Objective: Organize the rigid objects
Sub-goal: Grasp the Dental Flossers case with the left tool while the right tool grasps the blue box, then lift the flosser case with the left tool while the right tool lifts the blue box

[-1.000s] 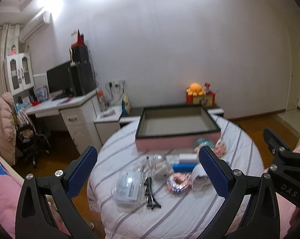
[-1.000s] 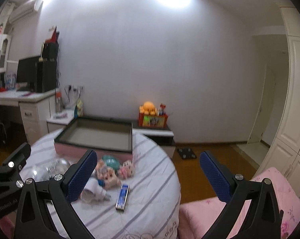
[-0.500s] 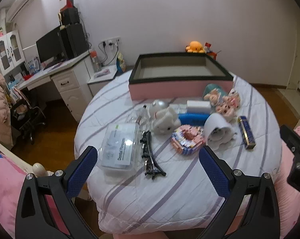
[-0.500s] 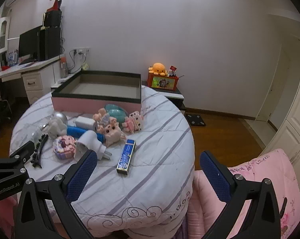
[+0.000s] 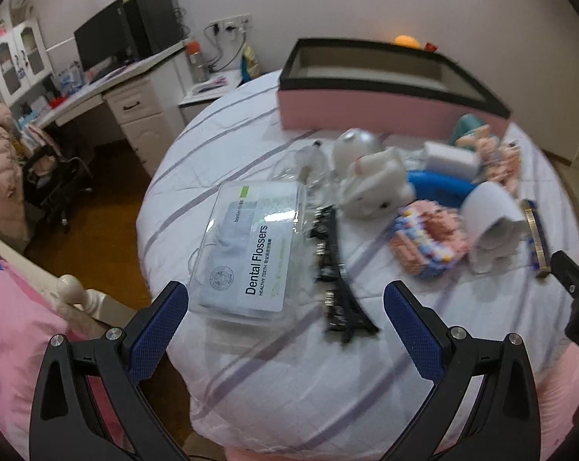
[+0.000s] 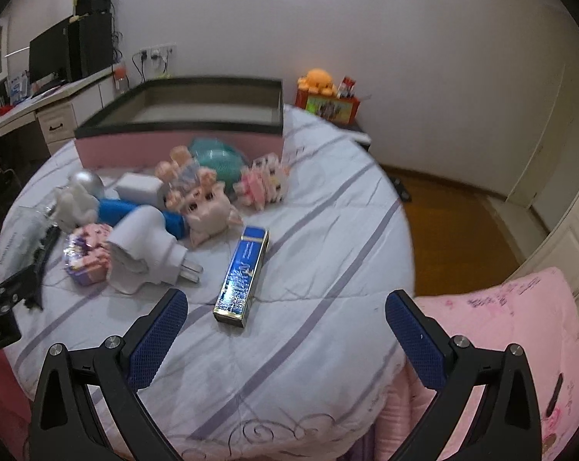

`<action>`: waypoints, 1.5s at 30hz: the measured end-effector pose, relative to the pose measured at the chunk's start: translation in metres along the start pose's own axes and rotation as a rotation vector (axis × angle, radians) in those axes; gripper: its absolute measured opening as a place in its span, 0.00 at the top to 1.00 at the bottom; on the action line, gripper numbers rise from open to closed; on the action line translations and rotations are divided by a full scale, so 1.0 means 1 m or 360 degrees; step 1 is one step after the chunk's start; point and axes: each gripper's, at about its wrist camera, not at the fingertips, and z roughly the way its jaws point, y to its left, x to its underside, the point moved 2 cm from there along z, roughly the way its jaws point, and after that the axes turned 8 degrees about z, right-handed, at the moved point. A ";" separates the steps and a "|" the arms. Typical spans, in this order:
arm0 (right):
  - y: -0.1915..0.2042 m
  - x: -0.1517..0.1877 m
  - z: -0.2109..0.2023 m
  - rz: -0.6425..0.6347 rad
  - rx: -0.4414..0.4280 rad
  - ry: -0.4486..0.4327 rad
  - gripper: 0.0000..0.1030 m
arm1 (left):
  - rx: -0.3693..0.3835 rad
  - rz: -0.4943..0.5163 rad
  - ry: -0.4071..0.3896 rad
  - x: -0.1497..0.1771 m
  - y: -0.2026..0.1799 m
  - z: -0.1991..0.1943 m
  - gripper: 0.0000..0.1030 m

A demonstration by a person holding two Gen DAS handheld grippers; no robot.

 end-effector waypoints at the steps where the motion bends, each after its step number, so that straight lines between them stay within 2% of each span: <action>1: 0.000 0.000 0.006 0.0000 -0.0003 0.0022 0.00 | -0.0020 0.0004 0.0011 0.000 0.000 0.003 0.01; 6: 0.002 -0.001 0.027 -0.0002 -0.0037 0.0091 0.04 | 0.0065 -0.0030 0.0091 0.002 0.003 0.021 0.02; 9: 0.005 0.002 0.039 -0.0010 -0.0068 0.0153 0.06 | 0.0158 -0.0081 0.0124 0.005 0.007 0.029 0.03; 11: 0.005 0.003 0.042 0.0008 -0.0090 0.0157 0.07 | 0.0153 -0.0083 0.0111 0.005 0.010 0.027 0.13; 15: 0.007 0.000 0.044 -0.0008 -0.0113 0.0165 0.07 | 0.0175 -0.0055 0.0135 0.004 0.015 0.026 0.12; 18: 0.006 -0.002 0.044 0.0006 -0.0127 0.0178 0.07 | 0.0217 -0.0110 0.0176 0.003 0.025 0.024 0.13; 24: 0.005 -0.001 0.044 -0.0006 -0.0118 0.0187 0.07 | 0.0305 -0.0268 0.0127 0.004 0.048 0.015 0.12; 28: 0.004 -0.003 0.047 0.0011 -0.0118 0.0200 0.07 | 0.0236 -0.0318 0.0121 0.001 0.061 0.023 0.13; 30: 0.006 -0.004 0.046 0.0003 -0.0122 0.0201 0.14 | 0.0263 -0.0289 0.0123 0.000 0.060 0.030 0.17; 31: 0.008 -0.005 0.045 -0.0003 -0.0134 0.0200 0.22 | 0.0235 -0.0251 0.0121 -0.001 0.057 0.033 0.21; 33: 0.013 -0.006 0.045 -0.0017 -0.0140 0.0192 0.33 | 0.0158 -0.0165 0.0143 -0.002 0.050 0.041 0.21; 34: 0.016 -0.006 0.045 -0.0018 -0.0148 0.0186 0.42 | 0.0130 -0.0131 0.0134 -0.003 0.047 0.043 0.22; 35: 0.018 -0.007 0.045 -0.0016 -0.0154 0.0179 0.49 | 0.0120 -0.0110 0.0103 -0.004 0.044 0.042 0.29; 36: 0.020 -0.008 0.046 -0.0020 -0.0146 0.0174 0.51 | 0.0138 -0.0097 0.0089 -0.006 0.043 0.041 0.34; 37: 0.021 -0.008 0.046 -0.0025 -0.0144 0.0170 0.58 | 0.0142 -0.0087 0.0081 -0.007 0.043 0.040 0.36; 38: 0.021 -0.009 0.045 -0.0017 -0.0153 0.0169 0.69 | 0.0129 -0.0077 0.0074 -0.007 0.042 0.040 0.36; 39: 0.020 -0.010 0.045 -0.0003 -0.0165 0.0174 0.74 | 0.0117 -0.0061 0.0062 -0.008 0.040 0.040 0.36; 41: 0.018 -0.010 0.045 -0.0006 -0.0172 0.0185 0.80 | 0.0097 -0.0026 0.0043 -0.007 0.038 0.038 0.36; 45: 0.013 -0.011 0.044 0.0025 -0.0212 0.0203 0.80 | 0.0101 0.0011 0.0026 -0.009 0.034 0.034 0.36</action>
